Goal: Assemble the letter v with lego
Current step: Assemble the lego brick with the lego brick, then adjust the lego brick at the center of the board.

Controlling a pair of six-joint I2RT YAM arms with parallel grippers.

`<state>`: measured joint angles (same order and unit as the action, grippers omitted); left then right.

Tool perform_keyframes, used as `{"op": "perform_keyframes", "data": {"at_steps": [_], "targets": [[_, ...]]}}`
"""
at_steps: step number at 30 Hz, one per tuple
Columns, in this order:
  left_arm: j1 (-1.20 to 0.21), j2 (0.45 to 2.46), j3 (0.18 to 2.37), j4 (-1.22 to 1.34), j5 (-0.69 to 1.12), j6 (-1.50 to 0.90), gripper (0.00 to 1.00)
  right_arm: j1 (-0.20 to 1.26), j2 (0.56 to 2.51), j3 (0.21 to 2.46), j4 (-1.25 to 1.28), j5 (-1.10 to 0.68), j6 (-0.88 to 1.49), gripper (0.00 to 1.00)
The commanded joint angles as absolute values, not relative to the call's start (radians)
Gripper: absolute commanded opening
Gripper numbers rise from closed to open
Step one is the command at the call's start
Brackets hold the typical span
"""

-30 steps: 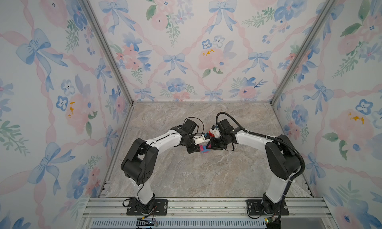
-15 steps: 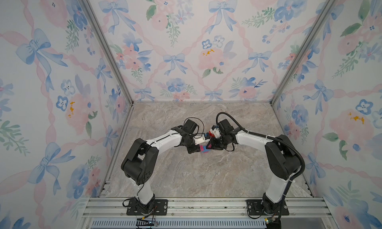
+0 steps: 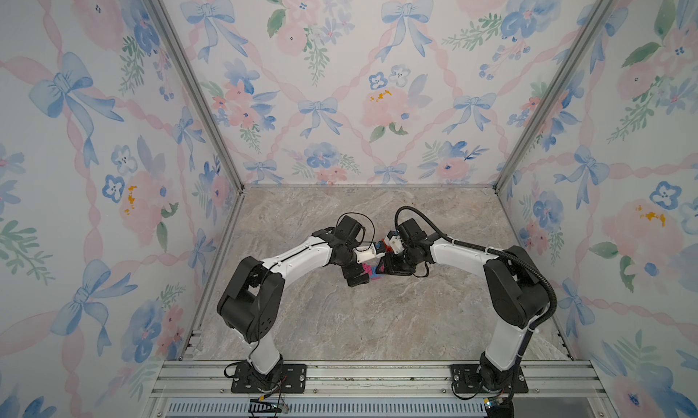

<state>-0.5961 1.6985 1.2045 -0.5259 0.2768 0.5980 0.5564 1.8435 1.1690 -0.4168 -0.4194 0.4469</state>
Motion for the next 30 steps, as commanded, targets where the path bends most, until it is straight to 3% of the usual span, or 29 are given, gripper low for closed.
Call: {"op": "perform_keyframes", "data": {"at_steps": [1, 8, 12, 15, 19, 25, 27, 30], "targets": [[-0.596, 1.639, 1.239, -0.538, 0.285, 0.589, 0.98, 0.549, 1.781, 1.186, -0.494, -0.397, 0.42, 0.71], [-0.594, 1.57, 1.244, -0.534, 0.268, 0.477, 0.98, 0.485, 1.625, 1.26, -0.739, -0.363, 0.257, 0.94], [-0.59, 1.473, 1.212, -0.425, 0.115, 0.28, 0.98, 0.525, 1.602, 1.388, -0.947, -0.218, -0.163, 0.99], [-0.583, 1.304, 1.083, -0.213, -0.027, 0.079, 0.98, 0.607, 1.6, 1.395, -0.908, -0.074, -0.47, 1.0], [-0.521, 1.177, 1.001, -0.174, -0.09, -0.106, 0.95, 0.617, 1.645, 1.403, -0.791, -0.09, -0.7, 0.93], [-0.42, 1.071, 0.927, -0.177, -0.062, -0.215, 0.92, 0.648, 1.819, 1.518, -0.837, -0.193, -0.897, 0.87], [-0.405, 1.049, 0.916, -0.175, -0.07, -0.211, 0.91, 0.657, 1.872, 1.553, -0.857, -0.213, -0.93, 0.72], [-0.39, 1.02, 0.901, -0.175, -0.078, -0.203, 0.91, 0.67, 1.944, 1.598, -0.874, -0.223, -0.956, 0.64]]}}
